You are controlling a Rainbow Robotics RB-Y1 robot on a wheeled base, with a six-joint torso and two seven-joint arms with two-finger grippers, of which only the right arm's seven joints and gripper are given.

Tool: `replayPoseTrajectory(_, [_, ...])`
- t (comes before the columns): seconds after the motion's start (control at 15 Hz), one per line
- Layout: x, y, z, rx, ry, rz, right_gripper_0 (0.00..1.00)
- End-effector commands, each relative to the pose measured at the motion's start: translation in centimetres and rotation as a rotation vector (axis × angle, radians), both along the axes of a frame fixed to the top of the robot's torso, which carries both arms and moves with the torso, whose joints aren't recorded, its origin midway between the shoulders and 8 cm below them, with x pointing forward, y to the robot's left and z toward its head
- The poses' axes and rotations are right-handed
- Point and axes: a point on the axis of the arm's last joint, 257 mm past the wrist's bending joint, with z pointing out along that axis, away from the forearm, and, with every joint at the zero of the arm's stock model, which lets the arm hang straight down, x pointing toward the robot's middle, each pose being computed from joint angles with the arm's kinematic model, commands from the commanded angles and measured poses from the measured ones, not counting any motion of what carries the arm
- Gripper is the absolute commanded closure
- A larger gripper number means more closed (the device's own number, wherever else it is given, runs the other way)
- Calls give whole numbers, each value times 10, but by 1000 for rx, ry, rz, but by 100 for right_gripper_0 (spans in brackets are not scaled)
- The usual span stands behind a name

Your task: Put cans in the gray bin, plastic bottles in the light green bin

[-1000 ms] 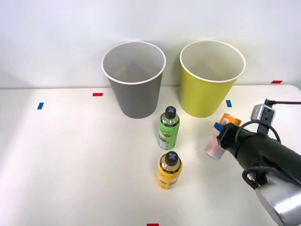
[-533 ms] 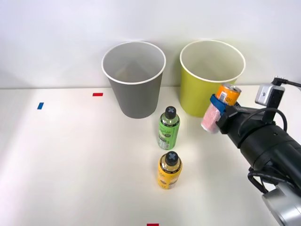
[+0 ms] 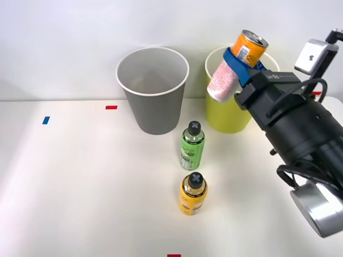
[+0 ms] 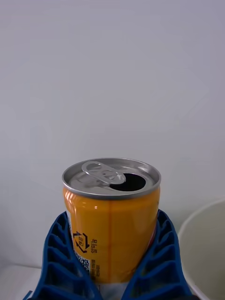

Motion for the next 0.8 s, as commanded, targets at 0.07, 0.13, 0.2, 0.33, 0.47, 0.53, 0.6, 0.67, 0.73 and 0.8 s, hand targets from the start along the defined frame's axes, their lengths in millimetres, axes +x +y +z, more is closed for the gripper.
replayPoseTrajectory(0.07, [25,46,13,29,-14,61,100])
replayPoseTrajectory(0.13, [38,52,11,9,-20,42,100])
replayPoseTrajectory(0.2, [48,55,10,-7,-26,25,100])
replayPoseTrajectory(0.33, [63,74,11,-34,-40,12,100])
replayPoseTrajectory(0.47, [69,96,13,-40,-45,24,100])
replayPoseTrajectory(0.53, [73,107,15,-49,-52,26,100])
replayPoseTrajectory(0.6, [78,122,19,-56,-59,32,100])
replayPoseTrajectory(0.67, [83,135,19,-70,-60,36,100])
replayPoseTrajectory(0.73, [92,147,15,-101,-59,32,100])
replayPoseTrajectory(0.8, [98,155,16,-115,-60,34,100])
